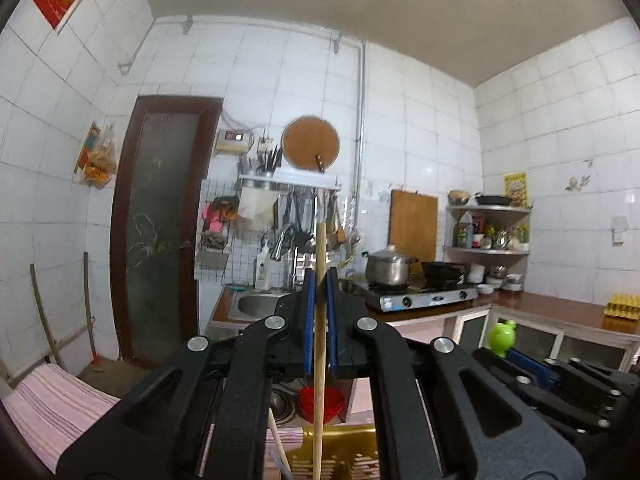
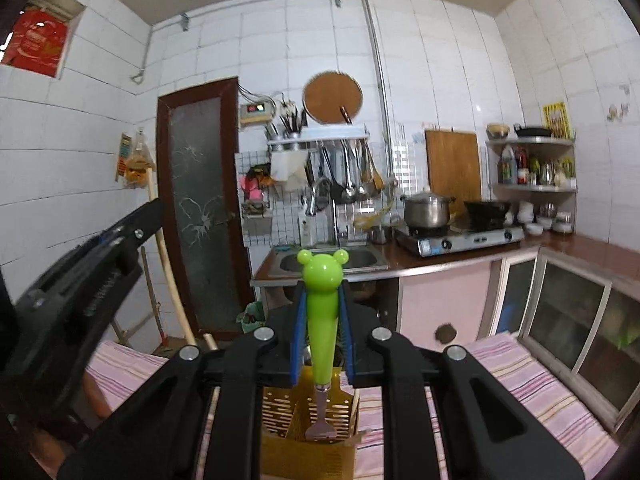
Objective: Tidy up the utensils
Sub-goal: 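Open both tools to drop the fork and chopstick into the yellow holder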
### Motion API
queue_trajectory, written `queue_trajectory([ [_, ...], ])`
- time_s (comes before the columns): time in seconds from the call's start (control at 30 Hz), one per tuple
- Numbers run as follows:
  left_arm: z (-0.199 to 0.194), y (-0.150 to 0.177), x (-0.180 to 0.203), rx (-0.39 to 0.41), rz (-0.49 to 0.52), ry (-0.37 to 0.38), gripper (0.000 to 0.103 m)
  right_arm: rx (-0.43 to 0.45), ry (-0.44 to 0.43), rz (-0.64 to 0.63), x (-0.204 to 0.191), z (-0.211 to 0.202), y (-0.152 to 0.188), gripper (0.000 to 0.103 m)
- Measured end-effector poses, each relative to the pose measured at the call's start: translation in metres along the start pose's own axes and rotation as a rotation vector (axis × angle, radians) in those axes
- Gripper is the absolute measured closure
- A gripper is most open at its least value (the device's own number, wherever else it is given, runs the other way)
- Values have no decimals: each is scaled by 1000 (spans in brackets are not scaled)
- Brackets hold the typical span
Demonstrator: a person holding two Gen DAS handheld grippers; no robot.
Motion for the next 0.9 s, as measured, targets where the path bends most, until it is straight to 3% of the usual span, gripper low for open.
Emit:
queue_trajectory([
  [0.17,45,40,-8,-72,-5,-20,99,-53,7,17,10,43,22,87],
  [0.37,66,79,-16,-164,43,-58,96,-147,28,-11,10,72,49,87],
  [0.47,68,83,-24,-230,27,-59,95,-223,27,-15,12,79,57,86],
  [0.5,65,82,-26,-245,21,-52,85,-240,30,-17,13,78,56,85],
  [0.53,61,77,-28,-257,15,-46,77,-246,40,-18,16,75,54,77],
  [0.57,51,67,-33,-254,2,-54,53,-244,54,-17,18,69,50,61],
  [0.6,43,60,-37,-243,-5,-67,30,-241,65,-15,20,64,47,52],
  [0.67,14,39,-46,-200,-4,-104,14,-243,88,-14,26,49,40,43],
  [0.7,5,34,-47,-200,4,-111,8,-250,103,-20,28,40,38,41],
  [0.77,-19,25,-55,-225,22,-114,6,-262,131,-27,32,22,39,26],
  [0.9,-63,33,-68,-271,6,-99,5,-291,144,-64,29,-18,64,17],
])
Point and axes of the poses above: each gripper's, at about its wrist camera, not at the fingertips, and z roughly the way its jaws point, x to its right, y to its underside, the point moved 6 cm from there along z, roughly the way its jaws point, and after that the axes turned 7 degrees about -x, right-handed, at the moved point
